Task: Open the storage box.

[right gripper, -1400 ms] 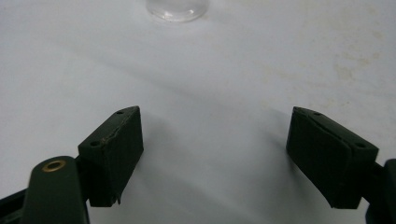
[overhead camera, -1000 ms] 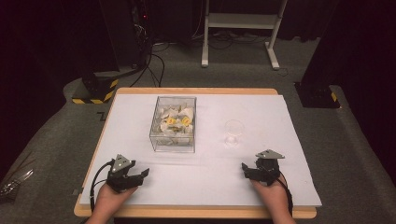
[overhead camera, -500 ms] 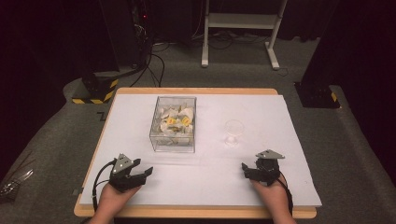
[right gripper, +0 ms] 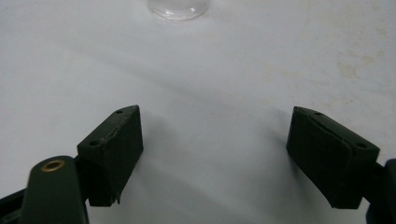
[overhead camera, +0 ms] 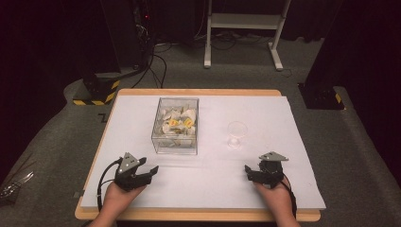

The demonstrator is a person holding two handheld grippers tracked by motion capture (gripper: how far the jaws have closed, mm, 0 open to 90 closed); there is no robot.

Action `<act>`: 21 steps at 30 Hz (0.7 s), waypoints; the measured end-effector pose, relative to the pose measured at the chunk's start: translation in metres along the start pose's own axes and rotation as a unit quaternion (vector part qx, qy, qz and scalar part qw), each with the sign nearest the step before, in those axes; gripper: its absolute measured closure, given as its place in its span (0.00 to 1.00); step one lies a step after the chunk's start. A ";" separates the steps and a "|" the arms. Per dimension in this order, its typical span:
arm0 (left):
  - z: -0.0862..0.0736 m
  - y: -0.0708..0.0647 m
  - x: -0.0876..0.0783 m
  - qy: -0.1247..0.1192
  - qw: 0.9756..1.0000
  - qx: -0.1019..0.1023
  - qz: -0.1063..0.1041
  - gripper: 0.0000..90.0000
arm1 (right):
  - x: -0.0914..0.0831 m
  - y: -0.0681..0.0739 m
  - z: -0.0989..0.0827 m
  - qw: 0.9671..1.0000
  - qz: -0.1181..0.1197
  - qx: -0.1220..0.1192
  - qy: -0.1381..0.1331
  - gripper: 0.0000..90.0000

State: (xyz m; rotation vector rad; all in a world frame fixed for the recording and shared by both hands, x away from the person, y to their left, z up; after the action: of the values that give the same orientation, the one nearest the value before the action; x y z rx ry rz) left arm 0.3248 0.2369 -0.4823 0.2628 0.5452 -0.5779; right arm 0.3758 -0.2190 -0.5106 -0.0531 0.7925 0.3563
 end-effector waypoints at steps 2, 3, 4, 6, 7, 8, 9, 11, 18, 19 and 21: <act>0.001 0.001 0.000 0.000 1.000 0.001 0.001 0.42 | 0.000 0.000 0.000 1.000 0.000 0.000 0.000 0.21; 0.001 0.001 0.001 0.000 1.000 0.001 0.003 0.42 | 0.000 0.000 0.000 1.000 0.000 -0.001 -0.001 0.21; 0.002 0.001 0.001 0.000 1.000 0.000 0.004 0.42 | 0.000 0.000 0.000 1.000 0.000 -0.001 -0.001 0.21; 0.003 0.002 0.001 -0.003 1.000 -0.001 0.007 0.42 | 0.000 0.000 0.000 1.000 0.000 -0.001 -0.001 0.21; 0.004 0.002 0.001 -0.004 1.000 0.000 0.008 0.41 | 0.000 0.000 0.000 1.000 0.000 -0.001 -0.001 0.21; 0.005 0.002 0.002 -0.007 1.000 -0.003 0.006 0.41 | 0.000 0.000 0.000 1.000 0.000 -0.001 -0.001 0.21; 0.006 0.002 0.002 -0.010 1.000 -0.005 0.005 0.41 | 0.000 0.000 0.000 1.000 0.000 -0.001 -0.001 0.21; 0.009 0.002 0.003 -0.013 1.000 -0.004 0.004 0.41 | 0.000 0.000 0.000 1.000 0.000 -0.001 -0.001 0.21; 0.018 -0.001 0.011 -0.014 1.000 0.004 0.001 0.38 | 0.000 0.000 0.000 1.000 0.000 -0.001 -0.001 0.21; 0.018 -0.001 0.011 -0.014 1.000 0.004 0.001 0.37 | 0.000 0.000 0.000 1.000 0.000 -0.001 -0.001 0.21; 0.021 -0.002 0.013 -0.016 1.000 0.004 0.000 0.38 | 0.000 0.000 0.000 1.000 0.000 -0.001 -0.001 0.21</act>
State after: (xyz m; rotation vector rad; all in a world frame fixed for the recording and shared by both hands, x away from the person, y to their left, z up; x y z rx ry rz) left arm 0.3418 0.2216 -0.4728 0.2600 0.5113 -0.5836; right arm 0.3756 -0.2190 -0.5107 -0.0538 0.7909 0.3573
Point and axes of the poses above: each handheld gripper's, and its own axes: x roughly forward along the jaws, z roughly out of its top, y roughly to its left, the point moved 1 cm from there along x, roughly forward along the jaws, and after that the axes turned 8 degrees about x, right-handed, at the moved point
